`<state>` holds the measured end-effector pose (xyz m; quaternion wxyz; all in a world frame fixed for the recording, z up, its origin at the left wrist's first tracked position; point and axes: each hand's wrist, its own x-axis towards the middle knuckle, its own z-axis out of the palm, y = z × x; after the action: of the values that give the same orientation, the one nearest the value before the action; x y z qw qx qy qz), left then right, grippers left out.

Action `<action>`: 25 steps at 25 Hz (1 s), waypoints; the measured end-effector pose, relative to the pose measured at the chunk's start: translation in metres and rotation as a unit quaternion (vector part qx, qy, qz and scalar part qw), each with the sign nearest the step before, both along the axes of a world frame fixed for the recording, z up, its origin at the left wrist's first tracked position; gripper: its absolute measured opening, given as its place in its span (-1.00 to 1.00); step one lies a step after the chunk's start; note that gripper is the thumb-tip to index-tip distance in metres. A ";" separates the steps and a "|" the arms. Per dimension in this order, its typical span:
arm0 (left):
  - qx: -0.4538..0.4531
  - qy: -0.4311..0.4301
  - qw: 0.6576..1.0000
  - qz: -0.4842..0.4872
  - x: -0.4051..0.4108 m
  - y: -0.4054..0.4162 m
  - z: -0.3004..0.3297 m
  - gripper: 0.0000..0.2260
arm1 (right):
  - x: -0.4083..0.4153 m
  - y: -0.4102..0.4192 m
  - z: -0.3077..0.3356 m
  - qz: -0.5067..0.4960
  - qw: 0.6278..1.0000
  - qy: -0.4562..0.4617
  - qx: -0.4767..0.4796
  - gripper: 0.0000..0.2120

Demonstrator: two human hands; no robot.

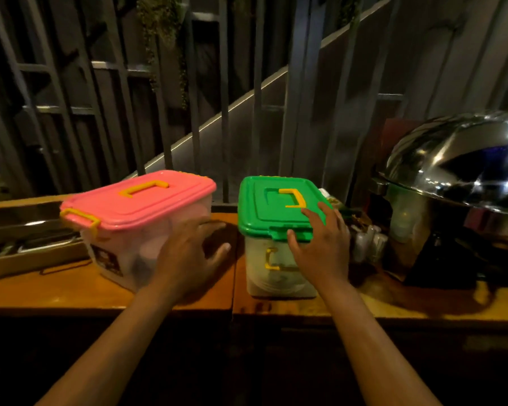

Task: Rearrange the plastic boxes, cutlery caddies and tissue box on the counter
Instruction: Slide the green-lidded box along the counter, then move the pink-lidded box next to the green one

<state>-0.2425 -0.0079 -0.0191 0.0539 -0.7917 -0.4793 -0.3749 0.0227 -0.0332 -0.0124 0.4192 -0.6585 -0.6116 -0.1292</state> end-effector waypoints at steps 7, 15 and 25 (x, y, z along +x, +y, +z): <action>0.024 -0.008 0.983 0.184 -0.116 -0.017 0.008 -0.58 | -0.127 0.022 -0.006 0.188 0.981 -0.002 0.040 -0.59; -0.068 -0.035 0.967 0.243 -0.214 0.042 0.026 -0.60 | -0.274 0.073 0.008 0.271 0.957 -0.029 -0.097 -0.42; -0.304 -0.390 0.864 0.093 -0.258 0.142 0.025 -0.56 | -0.315 0.099 -0.012 0.191 0.979 -0.050 -0.056 -0.42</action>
<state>-0.5003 0.1338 0.0055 -0.3461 -0.5097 -0.6229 -0.4821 -0.2928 0.0661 -0.0247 0.3672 -0.5448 -0.7525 -0.0454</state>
